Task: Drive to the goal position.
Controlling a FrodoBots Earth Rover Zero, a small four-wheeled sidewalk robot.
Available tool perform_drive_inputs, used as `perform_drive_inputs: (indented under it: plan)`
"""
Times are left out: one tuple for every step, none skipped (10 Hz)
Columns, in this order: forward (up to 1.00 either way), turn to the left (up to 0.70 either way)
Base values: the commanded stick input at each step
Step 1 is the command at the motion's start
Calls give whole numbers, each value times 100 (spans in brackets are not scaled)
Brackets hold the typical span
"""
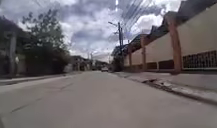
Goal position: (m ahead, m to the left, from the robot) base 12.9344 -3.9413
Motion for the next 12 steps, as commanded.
perform_drive_inputs:
  plan:
    - [50,0]
    - [50,0]
    - [50,0]
    - [50,0]
    - [50,0]
    - [50,0]
    - [50,0]
    - [50,0]
    - [50,0]
    - [50,0]
    - [50,0]
    - [50,0]
